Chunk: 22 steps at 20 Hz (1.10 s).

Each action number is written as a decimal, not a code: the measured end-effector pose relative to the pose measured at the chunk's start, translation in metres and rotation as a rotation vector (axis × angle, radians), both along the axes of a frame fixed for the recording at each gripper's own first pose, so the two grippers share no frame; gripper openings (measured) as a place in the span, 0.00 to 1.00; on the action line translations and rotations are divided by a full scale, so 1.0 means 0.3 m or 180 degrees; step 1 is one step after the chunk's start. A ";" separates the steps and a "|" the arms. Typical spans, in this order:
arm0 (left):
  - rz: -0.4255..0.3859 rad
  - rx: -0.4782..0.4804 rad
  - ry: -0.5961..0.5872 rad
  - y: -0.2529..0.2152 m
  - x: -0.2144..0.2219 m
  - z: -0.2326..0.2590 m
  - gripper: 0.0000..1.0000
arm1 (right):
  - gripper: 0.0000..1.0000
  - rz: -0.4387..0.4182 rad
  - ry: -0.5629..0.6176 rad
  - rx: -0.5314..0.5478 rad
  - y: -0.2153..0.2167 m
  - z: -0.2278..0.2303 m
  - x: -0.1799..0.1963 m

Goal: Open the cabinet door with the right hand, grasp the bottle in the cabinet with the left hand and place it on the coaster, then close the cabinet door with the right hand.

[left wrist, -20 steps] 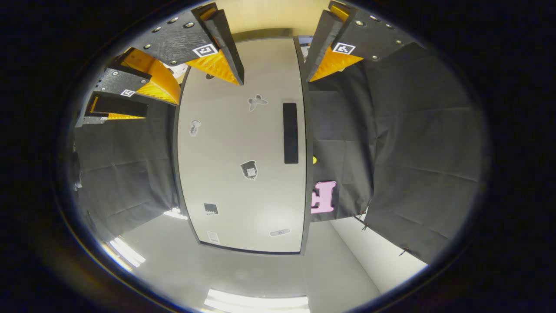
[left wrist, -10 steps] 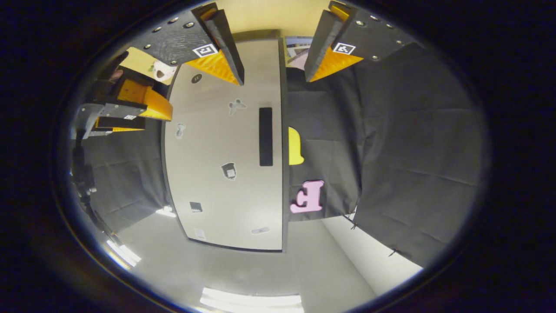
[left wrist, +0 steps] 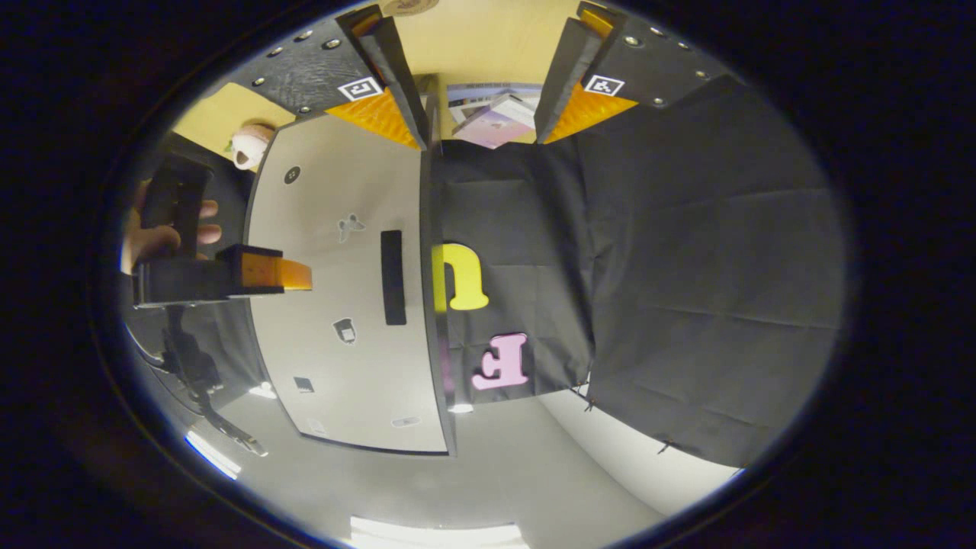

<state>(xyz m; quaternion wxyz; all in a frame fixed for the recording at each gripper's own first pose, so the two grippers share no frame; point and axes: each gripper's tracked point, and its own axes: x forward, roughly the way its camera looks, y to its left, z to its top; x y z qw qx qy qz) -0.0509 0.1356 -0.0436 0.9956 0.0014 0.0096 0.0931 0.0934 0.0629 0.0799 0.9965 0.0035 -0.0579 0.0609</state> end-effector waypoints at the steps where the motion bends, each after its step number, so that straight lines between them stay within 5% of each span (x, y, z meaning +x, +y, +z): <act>1: 0.0031 0.0006 0.0015 0.021 -0.015 -0.016 0.80 | 0.94 0.0025 -0.0001 0.0005 0.026 0.006 0.018; 6: 0.0138 0.0265 0.0091 0.112 -0.101 -0.065 0.80 | 0.94 0.0206 -0.0002 -0.0166 0.195 0.034 0.094; 15: 0.0255 0.0145 0.0135 0.154 -0.172 -0.101 0.80 | 0.89 0.0376 0.0190 -0.0273 0.407 0.009 0.258; 17: 0.0309 0.0137 0.0162 0.192 -0.201 -0.118 0.80 | 0.71 0.0240 0.0259 -0.0411 0.384 -0.007 0.285; 18: 0.0341 0.0124 0.0174 0.212 -0.216 -0.128 0.80 | 0.46 0.0269 0.0276 -0.0398 0.386 0.002 0.265; 22: 0.0524 0.0146 0.0226 0.270 -0.245 -0.143 0.84 | 0.31 0.0548 0.0449 -0.0181 0.396 -0.025 0.294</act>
